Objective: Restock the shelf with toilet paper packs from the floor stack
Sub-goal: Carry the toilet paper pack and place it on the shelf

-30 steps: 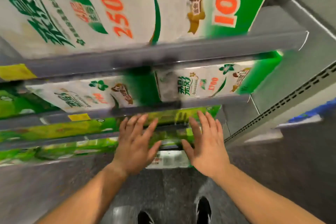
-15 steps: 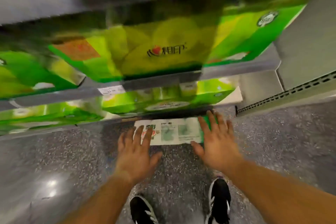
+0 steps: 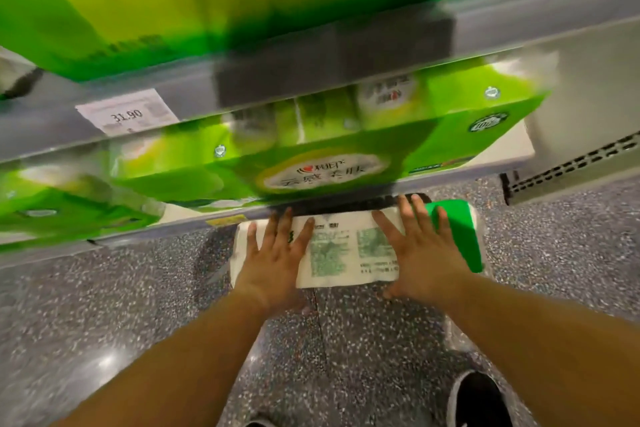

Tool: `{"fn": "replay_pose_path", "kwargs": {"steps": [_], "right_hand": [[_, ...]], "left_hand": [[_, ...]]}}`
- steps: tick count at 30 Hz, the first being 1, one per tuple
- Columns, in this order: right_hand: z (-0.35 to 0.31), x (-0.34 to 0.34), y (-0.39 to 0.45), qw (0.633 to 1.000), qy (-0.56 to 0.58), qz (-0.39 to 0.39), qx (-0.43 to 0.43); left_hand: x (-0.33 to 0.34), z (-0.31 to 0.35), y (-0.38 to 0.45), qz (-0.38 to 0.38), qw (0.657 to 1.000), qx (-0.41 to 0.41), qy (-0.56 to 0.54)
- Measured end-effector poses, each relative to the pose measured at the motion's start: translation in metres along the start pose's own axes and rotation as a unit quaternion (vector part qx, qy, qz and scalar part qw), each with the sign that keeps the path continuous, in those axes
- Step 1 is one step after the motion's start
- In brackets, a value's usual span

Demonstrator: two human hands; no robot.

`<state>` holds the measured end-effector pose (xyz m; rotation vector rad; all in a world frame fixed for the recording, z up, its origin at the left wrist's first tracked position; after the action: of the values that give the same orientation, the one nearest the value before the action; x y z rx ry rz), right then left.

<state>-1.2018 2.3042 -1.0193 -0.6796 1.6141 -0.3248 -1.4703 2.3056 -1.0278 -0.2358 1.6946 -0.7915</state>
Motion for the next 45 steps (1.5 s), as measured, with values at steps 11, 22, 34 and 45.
{"fn": "replay_pose_path", "kwargs": {"steps": [11, 22, 34, 45], "right_hand": [[-0.034, -0.054, -0.023, 0.999, -0.004, 0.035, -0.001], [-0.161, -0.296, -0.192, 0.996, -0.029, 0.061, -0.061], [-0.298, -0.598, -0.385, 0.97, -0.09, 0.185, -0.129], [-0.406, -0.78, -0.599, 0.908, -0.143, 0.346, -0.189]], "left_hand": [[-0.047, -0.024, -0.038, 0.051, 0.999, -0.003, 0.012], [-0.251, -0.117, -0.268, 0.084, 0.996, -0.032, -0.016], [-0.518, -0.221, -0.532, 0.222, 0.969, -0.088, 0.058], [-0.669, -0.254, -0.791, 0.381, 0.905, -0.162, 0.098]]}}
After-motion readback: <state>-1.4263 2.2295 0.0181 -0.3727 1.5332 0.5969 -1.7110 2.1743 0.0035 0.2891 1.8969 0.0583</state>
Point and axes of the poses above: each hand's wrist, its own y-axis towards the middle knuckle, its own x-axis out of the palm, z = x × y, the point moved 1 cm from there along y, towards the middle knuckle, and after that the axes turned 6 degrees about y, right-handed, at the moved point
